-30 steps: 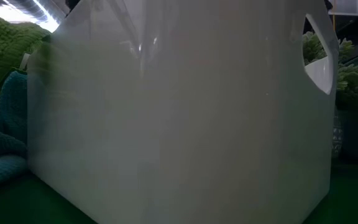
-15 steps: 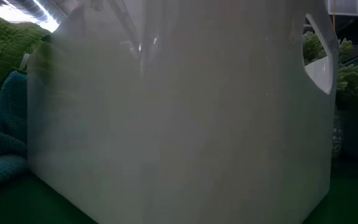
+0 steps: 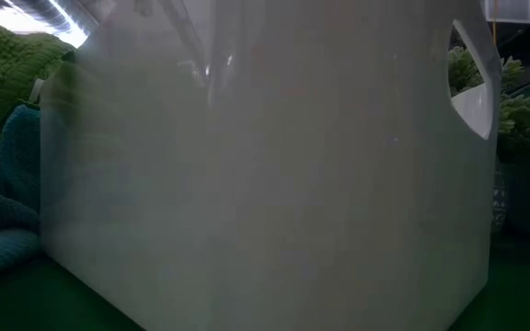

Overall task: Sort microfiber towel by color & place in baskets
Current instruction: Put the green microfiber cloth into the blue bin

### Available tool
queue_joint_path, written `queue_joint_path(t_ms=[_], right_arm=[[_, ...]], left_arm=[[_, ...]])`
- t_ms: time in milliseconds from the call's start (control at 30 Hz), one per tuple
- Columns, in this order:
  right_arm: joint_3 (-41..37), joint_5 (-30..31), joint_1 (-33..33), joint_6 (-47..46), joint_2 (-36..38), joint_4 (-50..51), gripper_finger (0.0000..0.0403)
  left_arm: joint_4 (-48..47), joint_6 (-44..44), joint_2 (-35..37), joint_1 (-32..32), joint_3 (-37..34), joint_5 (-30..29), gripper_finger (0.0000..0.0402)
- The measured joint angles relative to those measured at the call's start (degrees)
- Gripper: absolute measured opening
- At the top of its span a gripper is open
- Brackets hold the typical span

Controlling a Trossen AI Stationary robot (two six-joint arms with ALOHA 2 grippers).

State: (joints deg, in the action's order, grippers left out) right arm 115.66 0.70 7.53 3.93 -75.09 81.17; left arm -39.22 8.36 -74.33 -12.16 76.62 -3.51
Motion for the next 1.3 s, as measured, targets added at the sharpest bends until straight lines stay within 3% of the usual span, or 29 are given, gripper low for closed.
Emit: queue_joint_path(t_ms=[200, 367, 500, 600, 933, 1300], right_arm=[[11.30, -8.05, 0.00, -6.57, 0.04, -0.09, 0.0001], [17.83, -18.96, 0.00, -12.78, 0.04, -0.09, 0.0001], [18.79, -28.15, 0.00, -20.03, 0.92, -1.68, 0.0001], [18.57, -31.08, -0.06, -25.68, 1.76, -0.67, 0.0001], [18.53, -31.11, -2.83, -32.09, 0.98, 2.31, 0.0001], [18.48, -12.14, -31.17, -41.46, -3.61, 4.86, 0.0001]], left_arm=[[-0.02, 0.00, -2.73, 0.00, -0.02, 0.00, 0.0115], [-0.07, 0.00, -4.46, 0.00, -0.04, -0.02, 0.0115], [-0.15, -0.01, -5.04, 0.00, -0.04, -0.02, 0.0115], [-0.11, 0.00, -5.09, 0.00, -0.04, -0.04, 0.0115], [-0.15, 0.04, -5.19, 0.00, -0.04, -0.04, 0.0115], [-0.15, 0.20, -5.19, 0.00, -0.04, -0.03, 0.0115]])
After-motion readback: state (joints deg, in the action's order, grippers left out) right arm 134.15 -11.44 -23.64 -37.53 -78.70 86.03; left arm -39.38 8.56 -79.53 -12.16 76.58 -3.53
